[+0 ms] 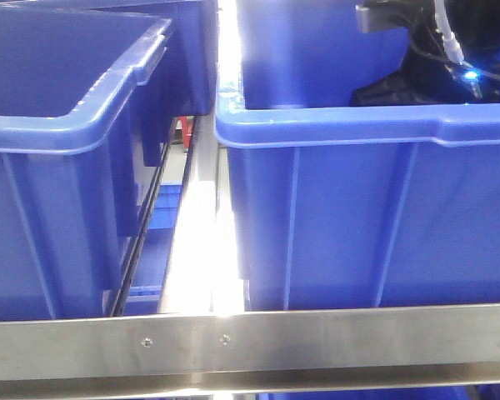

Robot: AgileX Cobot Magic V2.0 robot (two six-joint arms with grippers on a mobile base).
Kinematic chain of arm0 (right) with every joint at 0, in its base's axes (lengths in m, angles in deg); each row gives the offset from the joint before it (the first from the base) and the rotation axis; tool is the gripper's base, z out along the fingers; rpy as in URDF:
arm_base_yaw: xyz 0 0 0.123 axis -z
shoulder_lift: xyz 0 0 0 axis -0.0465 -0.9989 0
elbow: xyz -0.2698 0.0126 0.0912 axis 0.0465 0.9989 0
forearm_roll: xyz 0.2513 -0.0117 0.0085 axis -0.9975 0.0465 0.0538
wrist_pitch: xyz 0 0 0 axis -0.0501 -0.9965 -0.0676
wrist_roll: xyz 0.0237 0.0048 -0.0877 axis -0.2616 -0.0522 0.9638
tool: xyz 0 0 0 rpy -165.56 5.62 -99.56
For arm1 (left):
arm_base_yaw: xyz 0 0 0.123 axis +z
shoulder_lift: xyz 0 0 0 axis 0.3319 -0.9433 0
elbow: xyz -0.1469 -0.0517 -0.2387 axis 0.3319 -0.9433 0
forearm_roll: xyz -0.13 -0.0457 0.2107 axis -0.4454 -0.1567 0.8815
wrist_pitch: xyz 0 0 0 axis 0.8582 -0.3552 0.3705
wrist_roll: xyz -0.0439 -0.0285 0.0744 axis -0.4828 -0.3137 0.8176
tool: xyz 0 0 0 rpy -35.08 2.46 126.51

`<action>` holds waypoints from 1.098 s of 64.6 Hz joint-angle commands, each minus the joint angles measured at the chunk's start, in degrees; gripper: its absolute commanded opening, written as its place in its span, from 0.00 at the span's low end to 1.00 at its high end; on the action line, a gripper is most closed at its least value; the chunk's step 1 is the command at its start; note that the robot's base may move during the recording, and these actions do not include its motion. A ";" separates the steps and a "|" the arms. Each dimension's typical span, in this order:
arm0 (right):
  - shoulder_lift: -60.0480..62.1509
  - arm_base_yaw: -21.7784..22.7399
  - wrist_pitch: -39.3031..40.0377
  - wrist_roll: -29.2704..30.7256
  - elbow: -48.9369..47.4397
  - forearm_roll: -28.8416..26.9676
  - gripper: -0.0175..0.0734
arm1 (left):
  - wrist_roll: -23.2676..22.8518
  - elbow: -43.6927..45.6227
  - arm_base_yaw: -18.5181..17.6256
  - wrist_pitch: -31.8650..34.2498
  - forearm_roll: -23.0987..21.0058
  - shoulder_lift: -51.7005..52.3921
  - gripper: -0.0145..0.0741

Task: Place yellow foam block on left shelf second layer
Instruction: 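Move the right gripper into the blue bin and release the cube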

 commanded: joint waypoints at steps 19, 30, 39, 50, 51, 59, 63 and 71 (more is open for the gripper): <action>16.67 0.36 -5.55 0.49 -2.40 1.33 0.78 | -0.22 -1.48 -0.33 4.69 -0.13 0.10 0.32; 27.28 0.31 -6.50 0.49 3.00 1.39 0.41 | -0.22 -1.48 -0.33 5.04 -0.13 0.10 0.32; 37.21 0.31 -3.16 0.49 10.87 1.39 0.23 | -0.22 -1.48 -0.33 5.04 -0.13 0.10 0.32; 51.71 0.31 2.87 0.49 23.51 1.39 0.23 | -0.22 -1.48 -0.33 4.69 -0.13 0.10 0.32; 52.83 0.31 3.21 0.49 24.49 1.39 0.23 | -0.22 -1.48 -0.33 4.69 -0.13 0.10 0.32; 62.82 0.31 5.30 0.49 31.75 1.33 0.23 | -0.22 -1.48 -0.33 4.69 -0.13 0.10 0.32; 68.51 0.31 5.18 0.49 34.86 1.33 0.23 | -0.22 -1.48 -0.33 4.69 -0.13 0.10 0.32; 78.44 0.31 4.90 0.49 38.82 1.33 0.23 | -0.22 -1.48 -0.33 4.69 -0.13 0.10 0.32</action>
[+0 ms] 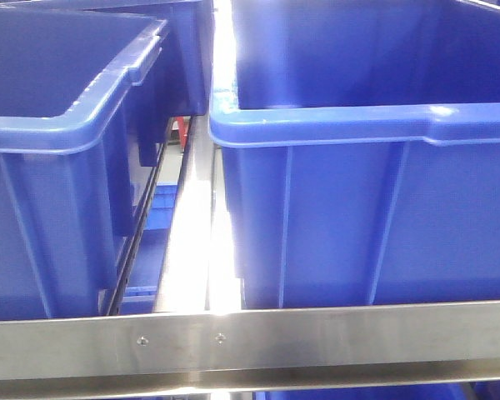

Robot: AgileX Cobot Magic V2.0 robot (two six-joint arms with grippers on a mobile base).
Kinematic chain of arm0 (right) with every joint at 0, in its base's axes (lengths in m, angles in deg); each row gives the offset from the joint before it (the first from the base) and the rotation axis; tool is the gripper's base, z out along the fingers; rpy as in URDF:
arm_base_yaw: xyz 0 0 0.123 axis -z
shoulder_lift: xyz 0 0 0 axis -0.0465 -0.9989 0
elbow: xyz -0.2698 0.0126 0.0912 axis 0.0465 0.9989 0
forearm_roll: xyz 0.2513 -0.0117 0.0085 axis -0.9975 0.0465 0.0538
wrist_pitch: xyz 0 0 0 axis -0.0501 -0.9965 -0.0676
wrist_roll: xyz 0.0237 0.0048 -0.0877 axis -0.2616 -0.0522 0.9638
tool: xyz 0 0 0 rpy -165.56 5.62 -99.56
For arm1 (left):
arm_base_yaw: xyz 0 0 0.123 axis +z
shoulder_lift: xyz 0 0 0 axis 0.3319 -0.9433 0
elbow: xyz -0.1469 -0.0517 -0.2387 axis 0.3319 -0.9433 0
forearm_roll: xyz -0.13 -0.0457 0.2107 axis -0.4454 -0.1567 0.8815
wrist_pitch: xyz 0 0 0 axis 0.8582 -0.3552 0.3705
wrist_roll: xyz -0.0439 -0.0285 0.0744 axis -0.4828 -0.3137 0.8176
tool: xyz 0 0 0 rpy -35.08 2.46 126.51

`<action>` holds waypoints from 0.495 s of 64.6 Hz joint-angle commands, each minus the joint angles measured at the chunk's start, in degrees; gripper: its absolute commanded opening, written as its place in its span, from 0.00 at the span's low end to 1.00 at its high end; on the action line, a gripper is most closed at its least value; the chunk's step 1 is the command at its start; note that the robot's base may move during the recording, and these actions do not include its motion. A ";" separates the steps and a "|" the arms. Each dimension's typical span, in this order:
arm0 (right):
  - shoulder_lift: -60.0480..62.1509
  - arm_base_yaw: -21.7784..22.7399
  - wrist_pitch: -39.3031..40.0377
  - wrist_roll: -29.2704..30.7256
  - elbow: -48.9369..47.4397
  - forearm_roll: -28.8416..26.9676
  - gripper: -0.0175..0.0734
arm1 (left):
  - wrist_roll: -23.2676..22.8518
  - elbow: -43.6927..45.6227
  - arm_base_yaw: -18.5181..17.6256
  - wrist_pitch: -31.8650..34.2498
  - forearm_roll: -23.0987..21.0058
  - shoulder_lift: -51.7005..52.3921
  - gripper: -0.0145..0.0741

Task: Place yellow foam block on left shelf second layer
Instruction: 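Move the right gripper into the blue bin and release the cube, then withdraw the open right gripper out of the blue bin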

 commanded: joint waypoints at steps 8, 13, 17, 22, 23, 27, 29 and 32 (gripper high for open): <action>9.74 0.31 4.72 0.49 1.05 1.20 0.23 | -0.22 -1.48 -0.33 4.69 -0.13 0.10 0.32; 11.62 0.31 4.95 0.49 1.05 1.20 0.23 | -0.22 -1.48 -0.33 4.69 -0.13 0.10 0.32; 12.05 0.31 4.81 0.49 1.05 1.20 0.23 | -0.22 -1.48 -0.33 4.69 -0.13 0.10 0.32; 12.06 0.31 4.90 0.49 1.05 1.16 0.23 | -0.22 -1.48 -0.33 4.69 -0.13 0.10 0.32; 12.06 0.31 4.90 0.49 1.05 1.16 0.23 | -0.22 -1.48 -0.33 4.69 -0.13 0.10 0.32; 12.06 0.31 4.86 0.49 1.05 1.16 0.23 | -0.22 -1.48 -0.33 4.69 -0.13 0.10 0.32; 12.06 0.31 4.86 0.49 1.05 1.16 0.23 | -0.22 -1.48 -0.33 4.69 -0.13 0.10 0.32; 12.06 0.31 4.86 0.49 1.05 1.16 0.23 | -0.22 -1.48 -0.33 4.69 -0.13 0.10 0.32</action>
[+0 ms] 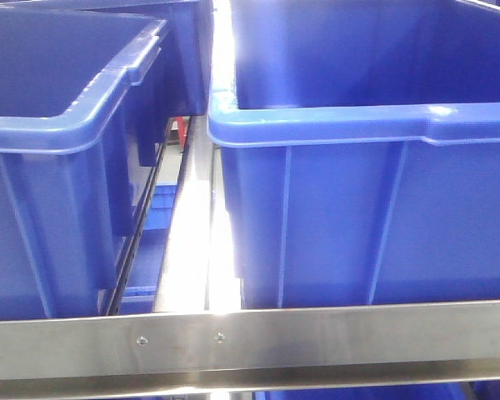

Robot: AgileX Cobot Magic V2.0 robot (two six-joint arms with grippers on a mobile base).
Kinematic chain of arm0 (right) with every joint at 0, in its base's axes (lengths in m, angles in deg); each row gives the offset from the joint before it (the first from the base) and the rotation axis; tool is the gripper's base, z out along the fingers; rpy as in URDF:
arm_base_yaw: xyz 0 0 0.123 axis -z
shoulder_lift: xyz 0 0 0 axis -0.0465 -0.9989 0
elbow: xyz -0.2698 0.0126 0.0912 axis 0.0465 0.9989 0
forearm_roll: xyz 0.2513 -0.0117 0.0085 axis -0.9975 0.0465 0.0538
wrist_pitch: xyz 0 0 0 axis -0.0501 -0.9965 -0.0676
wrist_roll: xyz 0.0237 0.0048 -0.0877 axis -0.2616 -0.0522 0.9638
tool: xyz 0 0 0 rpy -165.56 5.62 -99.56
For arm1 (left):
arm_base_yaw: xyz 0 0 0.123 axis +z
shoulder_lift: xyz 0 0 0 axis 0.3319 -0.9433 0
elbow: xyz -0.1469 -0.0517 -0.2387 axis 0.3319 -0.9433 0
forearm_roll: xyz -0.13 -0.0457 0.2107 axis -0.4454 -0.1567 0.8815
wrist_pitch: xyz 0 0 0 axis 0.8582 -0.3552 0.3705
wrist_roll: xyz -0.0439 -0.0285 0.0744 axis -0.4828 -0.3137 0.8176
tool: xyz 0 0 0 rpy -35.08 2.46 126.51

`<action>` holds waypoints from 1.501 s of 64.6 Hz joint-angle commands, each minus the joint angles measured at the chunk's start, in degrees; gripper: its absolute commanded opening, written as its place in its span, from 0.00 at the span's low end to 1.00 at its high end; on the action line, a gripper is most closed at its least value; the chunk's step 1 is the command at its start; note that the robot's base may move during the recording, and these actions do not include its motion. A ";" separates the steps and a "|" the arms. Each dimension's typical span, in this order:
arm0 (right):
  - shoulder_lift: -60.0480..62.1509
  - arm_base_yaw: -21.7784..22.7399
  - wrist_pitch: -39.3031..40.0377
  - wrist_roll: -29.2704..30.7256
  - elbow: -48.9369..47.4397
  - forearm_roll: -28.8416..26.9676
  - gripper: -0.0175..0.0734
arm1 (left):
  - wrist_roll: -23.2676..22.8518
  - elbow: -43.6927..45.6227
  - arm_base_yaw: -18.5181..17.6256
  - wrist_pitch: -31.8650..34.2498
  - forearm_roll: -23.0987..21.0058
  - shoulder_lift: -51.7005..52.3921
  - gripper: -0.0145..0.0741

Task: Place yellow foam block on left shelf second layer
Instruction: 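Withdraw the open right gripper out of the blue bin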

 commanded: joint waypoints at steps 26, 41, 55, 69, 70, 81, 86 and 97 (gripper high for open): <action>1.26 9.05 18.60 8.53 7.50 -6.06 0.23 | -0.22 -1.48 -0.33 4.69 -0.13 0.10 0.32; 7.30 17.27 33.93 11.19 21.17 -9.12 0.23 | -0.22 -1.48 -0.33 4.69 -0.13 0.10 0.32; 13.49 18.38 36.03 11.08 29.88 -9.30 0.23 | -0.22 -1.48 -0.33 4.69 -0.13 0.10 0.32; 13.55 18.38 36.33 11.07 30.08 -9.48 0.23 | -0.22 -1.48 -0.33 4.69 -0.13 0.10 0.32; 13.55 18.38 36.45 11.07 30.08 -9.48 0.23 | -0.22 -1.48 -0.33 5.04 -0.13 0.10 0.32; 13.55 18.38 36.36 11.07 30.08 -9.48 0.23 | -0.22 -1.48 -0.33 4.69 -0.13 0.10 0.32; 13.55 18.38 36.36 11.07 30.08 -9.48 0.23 | -0.22 -1.48 -0.33 4.69 -0.13 0.10 0.32; 13.55 18.38 36.30 11.07 30.08 -9.48 0.23 | -0.22 -1.48 -0.33 4.69 -0.13 0.10 0.32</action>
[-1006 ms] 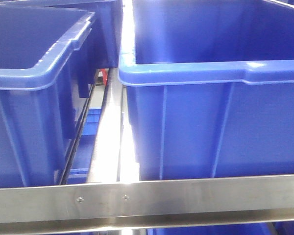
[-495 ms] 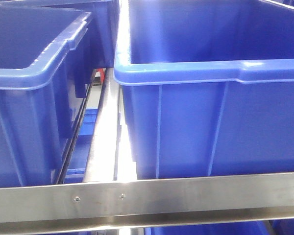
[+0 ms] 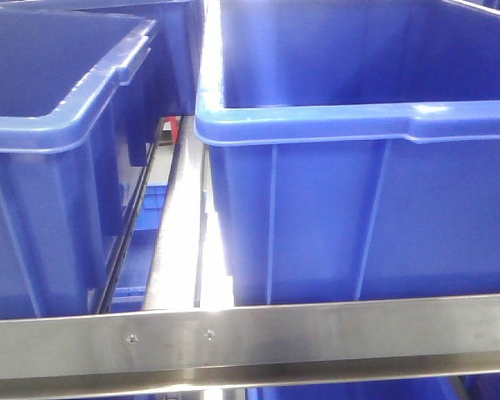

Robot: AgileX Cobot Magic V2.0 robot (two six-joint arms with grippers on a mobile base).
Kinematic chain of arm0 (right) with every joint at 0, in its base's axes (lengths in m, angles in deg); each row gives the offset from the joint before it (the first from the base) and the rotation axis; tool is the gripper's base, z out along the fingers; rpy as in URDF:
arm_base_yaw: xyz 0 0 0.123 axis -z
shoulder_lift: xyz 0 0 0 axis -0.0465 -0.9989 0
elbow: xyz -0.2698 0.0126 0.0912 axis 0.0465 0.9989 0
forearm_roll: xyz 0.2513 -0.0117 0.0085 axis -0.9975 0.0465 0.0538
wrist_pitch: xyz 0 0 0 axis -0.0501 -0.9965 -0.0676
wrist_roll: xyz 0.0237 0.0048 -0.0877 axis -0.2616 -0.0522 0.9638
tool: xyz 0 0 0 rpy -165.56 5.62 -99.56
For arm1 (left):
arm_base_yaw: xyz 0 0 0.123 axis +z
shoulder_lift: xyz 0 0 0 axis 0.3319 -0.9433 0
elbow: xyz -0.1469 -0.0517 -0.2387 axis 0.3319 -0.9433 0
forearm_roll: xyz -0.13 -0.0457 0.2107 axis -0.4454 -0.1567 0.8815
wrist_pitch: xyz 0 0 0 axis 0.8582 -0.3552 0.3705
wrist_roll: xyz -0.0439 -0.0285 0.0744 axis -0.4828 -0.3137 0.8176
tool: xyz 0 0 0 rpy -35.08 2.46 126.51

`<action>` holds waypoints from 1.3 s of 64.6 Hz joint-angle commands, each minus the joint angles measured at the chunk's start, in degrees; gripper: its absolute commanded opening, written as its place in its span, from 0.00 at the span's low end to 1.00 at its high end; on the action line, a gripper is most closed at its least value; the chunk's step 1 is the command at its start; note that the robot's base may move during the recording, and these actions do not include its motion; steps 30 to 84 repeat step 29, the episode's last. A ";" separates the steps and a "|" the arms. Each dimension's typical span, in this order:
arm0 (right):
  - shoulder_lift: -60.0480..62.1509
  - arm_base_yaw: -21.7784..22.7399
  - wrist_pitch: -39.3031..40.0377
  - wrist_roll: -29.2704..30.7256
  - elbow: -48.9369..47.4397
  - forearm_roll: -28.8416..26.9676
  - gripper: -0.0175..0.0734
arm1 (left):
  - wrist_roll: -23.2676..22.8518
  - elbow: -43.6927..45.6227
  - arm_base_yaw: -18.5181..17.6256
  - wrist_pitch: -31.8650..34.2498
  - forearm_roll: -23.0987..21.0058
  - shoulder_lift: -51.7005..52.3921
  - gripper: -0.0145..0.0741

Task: Place yellow foam block on left shelf second layer
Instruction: 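Withdraw the open right gripper out of the blue bin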

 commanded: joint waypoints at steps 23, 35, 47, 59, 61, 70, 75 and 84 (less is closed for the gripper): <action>1.08 0.36 5.51 0.45 -1.26 -0.05 0.23 | -0.22 -1.48 -0.33 4.69 -0.13 0.10 0.32; 1.08 0.36 5.51 0.45 -1.26 -0.05 0.23 | -0.22 -1.48 -0.33 4.69 -0.13 0.10 0.32; 1.08 0.36 5.51 0.45 -1.26 -0.05 0.23 | -0.22 -1.48 -0.33 4.69 -0.13 0.10 0.32; 1.08 0.36 5.51 0.45 -1.26 -0.05 0.23 | -0.22 -1.48 -0.33 4.69 -0.13 0.10 0.32; 1.08 0.36 5.51 0.45 -1.26 -0.05 0.23 | -0.22 -1.48 -0.33 4.69 -0.13 0.10 0.32; 1.08 0.36 5.51 0.45 -1.26 -0.05 0.23 | -0.22 -1.48 -0.33 4.69 -0.13 0.10 0.32; 1.08 0.36 5.51 0.45 -1.26 -0.05 0.23 | -0.22 -1.48 -0.33 4.69 -0.13 0.10 0.32; 1.08 0.36 5.51 0.45 -1.26 -0.05 0.23 | -0.22 -1.48 -0.33 4.69 -0.13 0.10 0.32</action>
